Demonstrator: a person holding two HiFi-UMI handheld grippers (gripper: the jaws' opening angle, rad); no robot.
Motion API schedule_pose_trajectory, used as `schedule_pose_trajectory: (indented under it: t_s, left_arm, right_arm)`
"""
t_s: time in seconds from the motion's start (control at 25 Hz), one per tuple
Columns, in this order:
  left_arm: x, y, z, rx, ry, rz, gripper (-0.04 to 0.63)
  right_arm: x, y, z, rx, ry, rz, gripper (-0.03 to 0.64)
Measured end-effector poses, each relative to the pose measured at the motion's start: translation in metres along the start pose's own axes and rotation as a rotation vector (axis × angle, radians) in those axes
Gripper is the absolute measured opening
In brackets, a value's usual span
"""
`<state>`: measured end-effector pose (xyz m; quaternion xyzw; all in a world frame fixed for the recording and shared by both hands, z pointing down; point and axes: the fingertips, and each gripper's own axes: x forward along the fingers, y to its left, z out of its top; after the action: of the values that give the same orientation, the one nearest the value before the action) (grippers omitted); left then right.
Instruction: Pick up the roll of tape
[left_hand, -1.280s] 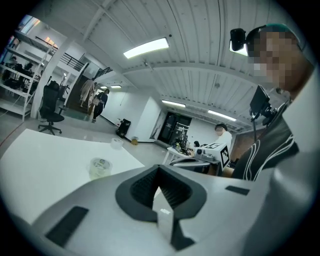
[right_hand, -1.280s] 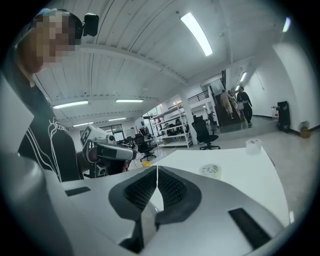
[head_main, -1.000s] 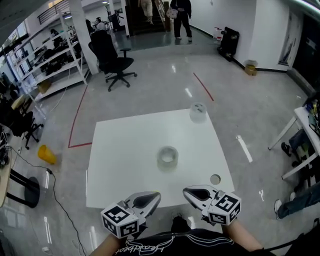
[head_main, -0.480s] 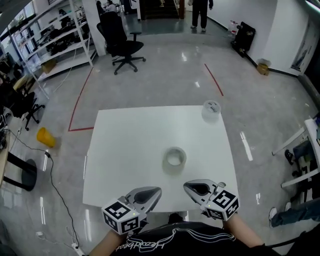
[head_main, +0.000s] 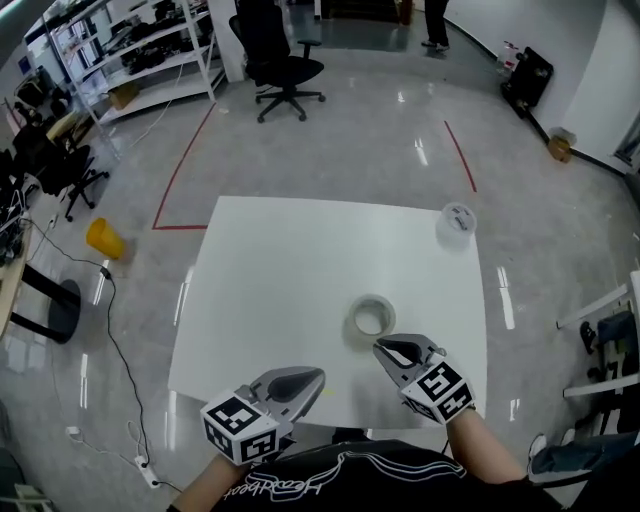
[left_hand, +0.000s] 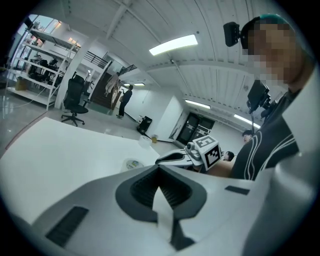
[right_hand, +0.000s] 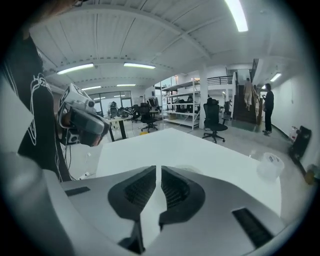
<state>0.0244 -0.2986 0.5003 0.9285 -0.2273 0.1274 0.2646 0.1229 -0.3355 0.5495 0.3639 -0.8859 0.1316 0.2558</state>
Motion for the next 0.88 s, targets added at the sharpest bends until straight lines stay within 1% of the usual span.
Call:
schedule_pose_trajectory:
  t_s: [0.16, 0.24, 0.28, 0.56, 0.64, 0.8, 0.88]
  left_arm:
    - [-0.002, 0.01, -0.002, -0.026, -0.006, 0.024, 0.003]
    - [-0.004, 0.013, -0.003, -0.036, -0.007, 0.032, 0.003]
    - [-0.005, 0.016, -0.004, -0.039, -0.007, 0.036, 0.003]
    - [-0.012, 0.034, -0.005, -0.06, -0.013, 0.064, 0.003]
    - [-0.012, 0.036, -0.005, -0.065, -0.015, 0.065, 0.003]
    - [-0.013, 0.04, -0.005, -0.071, -0.013, 0.064, 0.003]
    - [-0.015, 0.043, -0.005, -0.072, -0.012, 0.067, 0.003]
  right_arm:
    - [0.028, -0.006, -0.012, -0.12, 0.102, 0.005, 0.029]
    - [0.041, -0.005, -0.019, -0.175, 0.143, 0.014, 0.082]
    - [0.047, -0.006, -0.022, -0.201, 0.158, 0.015, 0.093]
    - [0.08, -0.015, -0.047, -0.353, 0.3, -0.013, 0.117]
    - [0.085, -0.016, -0.052, -0.364, 0.326, -0.013, 0.117]
    - [0.09, -0.017, -0.058, -0.337, 0.358, -0.004, 0.116]
    - [0.091, -0.017, -0.059, -0.349, 0.385, -0.005, 0.115]
